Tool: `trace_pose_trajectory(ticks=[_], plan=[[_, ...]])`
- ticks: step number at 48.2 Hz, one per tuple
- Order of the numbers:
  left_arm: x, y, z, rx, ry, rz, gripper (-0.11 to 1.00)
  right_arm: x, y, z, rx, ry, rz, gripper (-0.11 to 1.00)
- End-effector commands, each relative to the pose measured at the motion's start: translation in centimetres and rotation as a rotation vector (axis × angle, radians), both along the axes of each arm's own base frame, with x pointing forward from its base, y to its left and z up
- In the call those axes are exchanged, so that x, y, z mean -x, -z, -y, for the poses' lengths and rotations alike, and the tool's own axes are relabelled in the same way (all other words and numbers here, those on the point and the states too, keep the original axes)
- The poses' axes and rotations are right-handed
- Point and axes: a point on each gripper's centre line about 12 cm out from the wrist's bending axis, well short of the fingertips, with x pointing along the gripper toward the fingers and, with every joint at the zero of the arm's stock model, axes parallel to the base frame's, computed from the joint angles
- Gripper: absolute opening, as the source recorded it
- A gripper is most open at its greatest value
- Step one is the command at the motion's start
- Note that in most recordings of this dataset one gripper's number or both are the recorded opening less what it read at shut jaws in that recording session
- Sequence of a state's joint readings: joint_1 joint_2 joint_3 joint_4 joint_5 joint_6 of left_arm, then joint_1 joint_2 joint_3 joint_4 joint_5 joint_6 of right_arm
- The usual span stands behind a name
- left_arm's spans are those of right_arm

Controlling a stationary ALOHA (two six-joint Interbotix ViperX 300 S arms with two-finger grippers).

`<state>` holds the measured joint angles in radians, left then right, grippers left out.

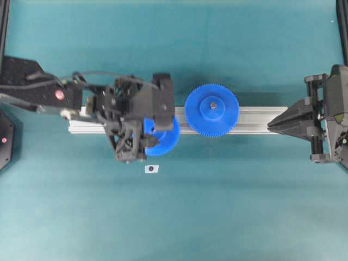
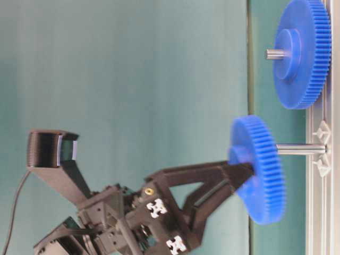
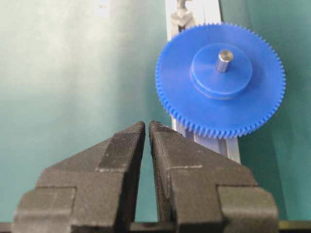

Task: Find the location of the shaft and insert the small gear.
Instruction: 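Carry the gear over the empty shaft beside the large gear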

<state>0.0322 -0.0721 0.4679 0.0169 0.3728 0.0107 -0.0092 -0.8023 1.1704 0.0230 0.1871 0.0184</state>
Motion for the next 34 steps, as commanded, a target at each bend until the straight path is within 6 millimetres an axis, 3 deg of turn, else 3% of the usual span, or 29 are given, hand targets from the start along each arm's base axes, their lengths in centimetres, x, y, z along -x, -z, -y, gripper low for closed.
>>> trace_pose_trajectory(ticks=[1,22,34], plan=[[-0.5,-2.0,-0.6,-0.022,0.003,0.054,0.65,-0.1,-0.5,0.1,-0.009,0.009,0.020,0.18],[-2.5,1.3,-2.1,-0.058,0.010,-0.019,0.65,0.6,-0.7,0.1,-0.009,0.010,0.045,0.17],[-2.5,1.4,-3.0,-0.069,-0.001,-0.024,0.65,1.1,-0.8,0.3,-0.008,0.019,0.061,0.17]])
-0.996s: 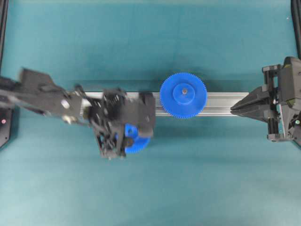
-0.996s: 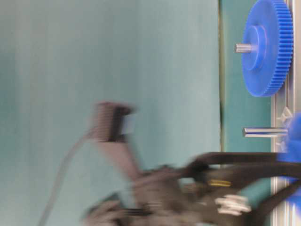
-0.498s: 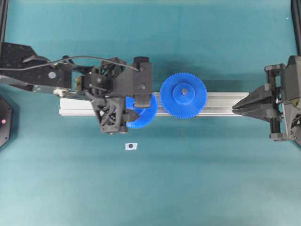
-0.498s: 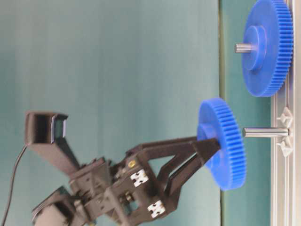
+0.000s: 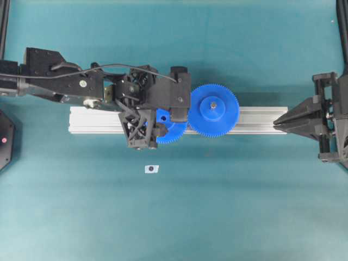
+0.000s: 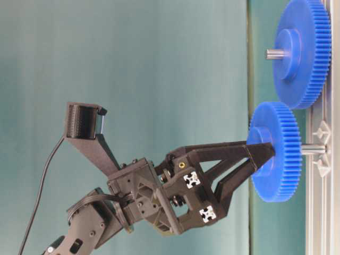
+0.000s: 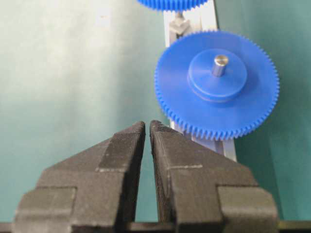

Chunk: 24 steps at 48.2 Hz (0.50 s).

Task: Find the location of the shaft and insert the small gear.
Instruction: 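Carry the gear over the empty shaft beside the large gear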

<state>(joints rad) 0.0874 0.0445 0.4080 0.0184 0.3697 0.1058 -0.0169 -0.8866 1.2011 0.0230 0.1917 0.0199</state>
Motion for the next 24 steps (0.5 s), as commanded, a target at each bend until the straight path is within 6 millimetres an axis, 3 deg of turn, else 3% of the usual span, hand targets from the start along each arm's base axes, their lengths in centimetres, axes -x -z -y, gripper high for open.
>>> trace_pose_trajectory(ticks=[1,24], plan=[[-0.24,-1.20,-0.75,-0.005,-0.016,0.033,0.65,-0.03,-0.40,0.15,-0.008,0.012,0.015,0.17],[-0.38,-0.51,-1.42,-0.005,-0.029,0.016,0.65,0.65,-0.61,0.36,-0.007,0.024,0.028,0.17]])
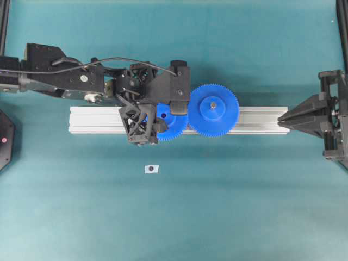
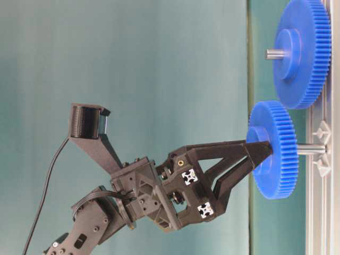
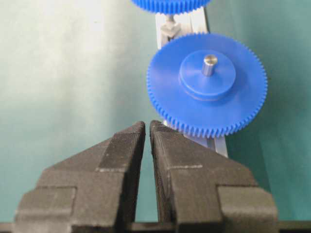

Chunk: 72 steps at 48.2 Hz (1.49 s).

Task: Find the location of the shaft and insert the small gear.
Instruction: 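Carry the gear over the empty shaft beside the large gear, then lower the gear onto the shaft, meshing with the large gear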

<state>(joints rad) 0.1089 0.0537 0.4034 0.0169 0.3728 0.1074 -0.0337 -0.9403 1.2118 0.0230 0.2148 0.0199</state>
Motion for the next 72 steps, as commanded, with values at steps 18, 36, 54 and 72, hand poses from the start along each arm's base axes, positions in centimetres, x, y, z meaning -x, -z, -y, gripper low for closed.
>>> trace_pose_trajectory(ticks=[18,36,54,72], plan=[[-0.3,-0.5,-0.5,-0.002,-0.013,0.017,0.65,0.0,-0.3,0.1,-0.017,0.014,0.011,0.17],[-0.7,-1.7,-0.1,-0.001,-0.005,0.046,0.73,0.0,-0.1,0.1,-0.017,0.014,0.008,0.17],[-0.9,-5.4,-0.1,-0.003,-0.011,0.129,0.89,0.1,0.1,0.1,-0.034,0.023,0.004,0.17],[0.9,-7.4,0.1,-0.013,-0.007,0.173,0.81,0.1,0.1,0.2,-0.034,0.029,0.004,0.17]])
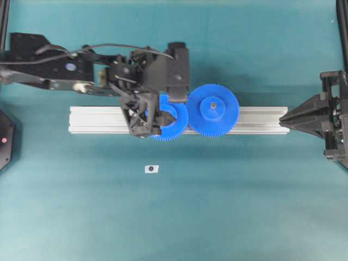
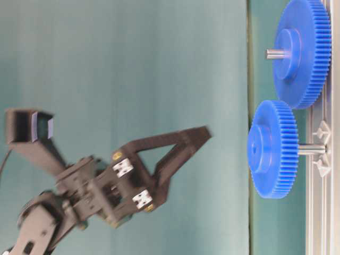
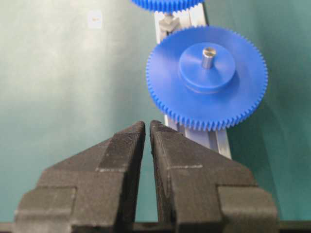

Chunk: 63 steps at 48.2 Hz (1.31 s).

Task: Find the location of the shaft and insert the small gear.
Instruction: 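Lower the gear onto the shaft, meshing with the large gear, then open the left gripper and withdraw it to the left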

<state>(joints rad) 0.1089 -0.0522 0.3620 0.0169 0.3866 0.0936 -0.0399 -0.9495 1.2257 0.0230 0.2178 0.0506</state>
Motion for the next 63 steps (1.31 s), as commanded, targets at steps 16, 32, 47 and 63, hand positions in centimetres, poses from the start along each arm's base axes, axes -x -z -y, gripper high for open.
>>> trace_pose_trajectory(ticks=[16,32,47,63], plan=[[1.3,-0.4,0.2,-0.009,0.007,0.013,0.12,-0.2,-0.4,0.1,-0.007,0.011,0.014,0.17],[1.2,4.9,0.0,0.014,-0.006,-0.105,0.02,-0.2,-0.3,0.1,-0.009,0.011,0.013,0.17],[0.2,3.3,0.1,0.004,0.003,-0.064,0.02,-0.2,-0.4,0.1,-0.009,0.011,0.019,0.17],[2.0,-1.4,0.7,-0.002,0.009,0.055,0.02,-0.2,-0.4,0.1,-0.009,0.011,0.019,0.17]])
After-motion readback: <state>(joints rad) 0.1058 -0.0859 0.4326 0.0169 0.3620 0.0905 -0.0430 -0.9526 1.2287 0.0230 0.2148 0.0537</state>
